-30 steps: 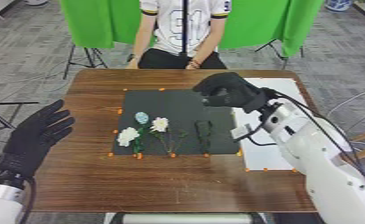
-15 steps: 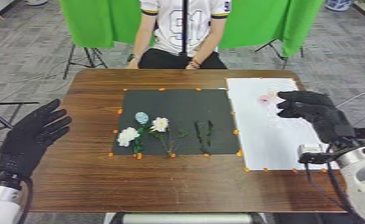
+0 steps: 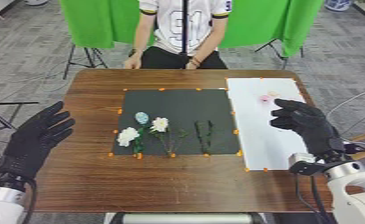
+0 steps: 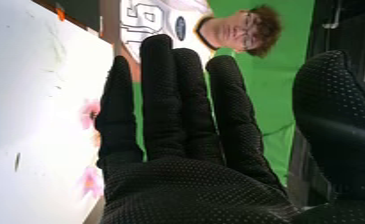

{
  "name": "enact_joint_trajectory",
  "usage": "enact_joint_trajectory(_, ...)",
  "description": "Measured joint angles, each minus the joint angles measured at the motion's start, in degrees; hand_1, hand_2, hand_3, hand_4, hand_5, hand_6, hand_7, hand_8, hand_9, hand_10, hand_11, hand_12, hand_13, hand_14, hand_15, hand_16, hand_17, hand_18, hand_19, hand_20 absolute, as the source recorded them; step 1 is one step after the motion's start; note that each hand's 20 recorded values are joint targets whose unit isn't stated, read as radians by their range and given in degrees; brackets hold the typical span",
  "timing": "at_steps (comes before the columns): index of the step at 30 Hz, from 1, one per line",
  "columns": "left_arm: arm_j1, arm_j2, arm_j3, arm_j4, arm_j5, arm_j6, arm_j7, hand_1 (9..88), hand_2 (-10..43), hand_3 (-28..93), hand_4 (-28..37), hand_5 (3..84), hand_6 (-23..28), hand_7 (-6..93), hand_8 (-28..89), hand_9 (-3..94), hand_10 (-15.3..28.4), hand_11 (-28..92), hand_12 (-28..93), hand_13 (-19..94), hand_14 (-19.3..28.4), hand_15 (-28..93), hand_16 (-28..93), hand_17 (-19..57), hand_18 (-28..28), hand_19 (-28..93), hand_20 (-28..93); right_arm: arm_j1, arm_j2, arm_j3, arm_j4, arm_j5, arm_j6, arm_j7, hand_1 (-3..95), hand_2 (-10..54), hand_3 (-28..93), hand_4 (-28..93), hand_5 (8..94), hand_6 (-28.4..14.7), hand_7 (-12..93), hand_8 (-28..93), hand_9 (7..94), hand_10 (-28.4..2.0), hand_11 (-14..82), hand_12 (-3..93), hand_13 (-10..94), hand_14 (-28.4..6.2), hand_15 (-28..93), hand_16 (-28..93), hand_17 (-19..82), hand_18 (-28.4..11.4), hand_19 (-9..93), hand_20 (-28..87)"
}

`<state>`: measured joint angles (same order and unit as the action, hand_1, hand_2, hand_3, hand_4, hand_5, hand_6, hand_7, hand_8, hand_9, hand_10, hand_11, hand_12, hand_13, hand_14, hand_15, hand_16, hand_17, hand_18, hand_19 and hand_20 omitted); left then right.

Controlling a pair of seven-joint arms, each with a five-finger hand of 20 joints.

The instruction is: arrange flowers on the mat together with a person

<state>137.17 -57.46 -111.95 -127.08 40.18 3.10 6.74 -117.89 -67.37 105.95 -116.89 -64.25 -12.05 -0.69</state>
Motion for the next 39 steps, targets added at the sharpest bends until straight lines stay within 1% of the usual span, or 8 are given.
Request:
enact_joint_trajectory(3,0.18,-0.02,-0.07,-0.03,0.0,0.01,-0.03,25.9,-2.2,70,-24.8,33.0,4.6,15.4,-8,28.3,12.4,18,20,22,15.0,26,4,-8.1,22.9,45,12,0.0,-0.34,-0.11,0.0,0.07,0.2,-0.05,25.1,-2.8,84,-23,45.9,-3.1,23,-11,48.2,-14.1,24.1,27.0,43,-11.4,44,24,15,-19.6,53,36)
enact_joint_trajectory(8,0.94,-0.41,-0.21,-0.19,0.0,0.01,-0.03,26.0,-2.0,70,-24.7,33.0,4.5,15.5,-8,28.3,12.3,18,20,22,15.0,26,4,-8.1,22.9,45,12,-0.07,-0.74,-0.13,0.01,0.01,0.17,0.15,25.0,-2.8,84,-23,45.9,-3.1,23,-11,48.2,-14.2,24.1,27.0,43,-11.5,44,24,15,-19.6,53,36)
enact_joint_trajectory(13,0.52,-0.17,-0.22,-0.12,-0.04,0.01,-0.21,26.0,-2.0,70,-24.6,33.0,4.5,15.6,-8,28.3,12.3,18,20,22,15.0,26,4,-8.1,22.9,45,12,-0.07,-0.94,-0.11,0.02,-0.24,0.25,0.13,25.1,-2.8,84,-23,45.9,-3.1,23,-11,48.1,-14.2,24.2,27.0,43,-11.6,44,24,15,-19.7,53,36)
enact_joint_trajectory(17,0.71,-0.24,-0.46,-0.19,-0.04,0.12,-0.18,26.0,-2.0,70,-24.7,33.1,4.5,15.8,-8,28.7,12.5,18,20,22,15.0,26,4,-8.1,22.9,45,12,0.33,-0.9,-0.52,0.24,-0.58,0.2,0.18,25.1,-2.9,84,-23,45.9,-3.1,23,-11,48.2,-14.1,24.3,26.9,43,-11.6,44,24,15,-19.7,53,36)
enact_joint_trajectory(20,0.56,-0.2,0.05,-0.06,-0.08,0.29,0.14,26.0,-2.1,70,-24.7,33.2,4.6,15.9,-8,28.8,12.5,18,20,22,15.0,26,4,-8.1,22.9,45,12,0.6,-0.88,-0.72,0.25,-0.7,0.41,0.19,25.2,-3.0,84,-23,46.1,-3.1,23,-11,48.3,-14.1,24.3,26.9,43,-11.6,44,24,15,-19.6,53,36)
enact_joint_trajectory(24,-0.02,0.23,0.54,0.14,-0.11,0.29,0.16,25.9,-2.0,70,-24.8,33.4,4.6,15.9,-8,28.8,12.5,18,20,23,15.1,26,4,-8.0,22.9,45,12,1.0,-0.88,-1.02,0.36,-0.76,0.67,0.25,25.3,-2.9,84,-23,46.3,-3.0,24,-11,48.4,-14.2,24.4,26.9,43,-11.6,44,24,15,-19.7,54,36)
enact_joint_trajectory(39,-0.04,0.31,0.24,0.06,-0.09,0.27,0.12,25.9,-2.0,70,-24.9,33.4,4.6,15.8,-8,28.9,12.4,18,20,23,15.1,26,4,-8.0,22.9,45,12,1.66,-0.91,-1.73,0.68,-1.18,0.52,0.97,25.4,-2.7,84,-23,46.4,-3.1,23,-11,48.6,-14.3,24.4,26.8,43,-11.5,45,24,15,-19.5,54,36)
